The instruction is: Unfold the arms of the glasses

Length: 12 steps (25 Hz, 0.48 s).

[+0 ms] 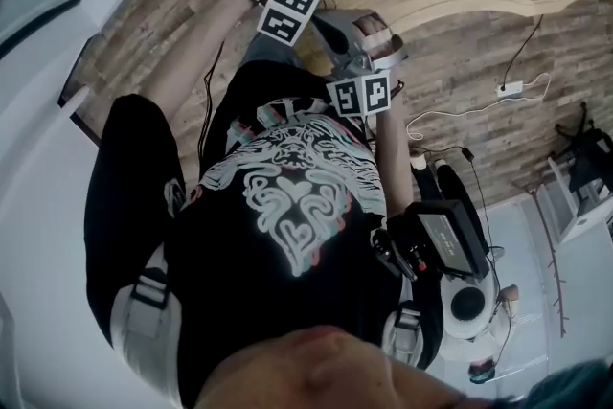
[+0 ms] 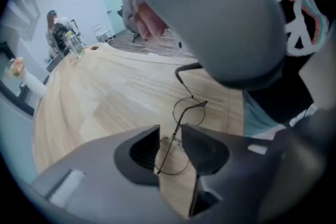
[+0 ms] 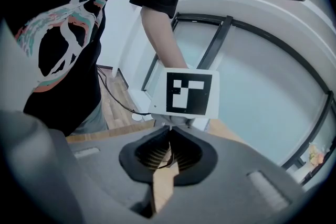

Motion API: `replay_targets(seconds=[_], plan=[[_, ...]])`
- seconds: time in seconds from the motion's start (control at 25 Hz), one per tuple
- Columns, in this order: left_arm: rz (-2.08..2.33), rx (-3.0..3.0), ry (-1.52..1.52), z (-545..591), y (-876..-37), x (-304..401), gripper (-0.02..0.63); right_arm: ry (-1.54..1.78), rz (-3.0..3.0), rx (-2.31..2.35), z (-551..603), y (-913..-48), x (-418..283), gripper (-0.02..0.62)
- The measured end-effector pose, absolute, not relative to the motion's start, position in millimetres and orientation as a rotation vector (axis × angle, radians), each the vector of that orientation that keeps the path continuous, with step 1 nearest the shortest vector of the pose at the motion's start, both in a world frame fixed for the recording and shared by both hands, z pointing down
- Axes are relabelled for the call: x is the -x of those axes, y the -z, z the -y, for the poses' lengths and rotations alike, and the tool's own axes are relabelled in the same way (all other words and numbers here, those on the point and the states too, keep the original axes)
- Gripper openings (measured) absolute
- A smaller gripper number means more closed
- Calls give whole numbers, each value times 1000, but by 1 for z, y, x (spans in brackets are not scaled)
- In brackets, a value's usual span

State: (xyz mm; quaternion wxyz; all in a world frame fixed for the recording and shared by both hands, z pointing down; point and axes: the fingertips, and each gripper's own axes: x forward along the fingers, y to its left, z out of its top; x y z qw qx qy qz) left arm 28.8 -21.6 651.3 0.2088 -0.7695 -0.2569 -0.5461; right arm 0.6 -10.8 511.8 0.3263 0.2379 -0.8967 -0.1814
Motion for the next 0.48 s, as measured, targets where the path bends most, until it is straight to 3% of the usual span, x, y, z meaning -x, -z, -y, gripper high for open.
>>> replay_targets(seconds=[0.4, 0.48], plan=[[864, 2056, 1508, 9, -657, -31, 72, 467, 2346, -657, 11, -513, -7, 14], [867, 2055, 1498, 8, -657, -32, 17, 461, 2349, -669, 12, -512, -8, 14]])
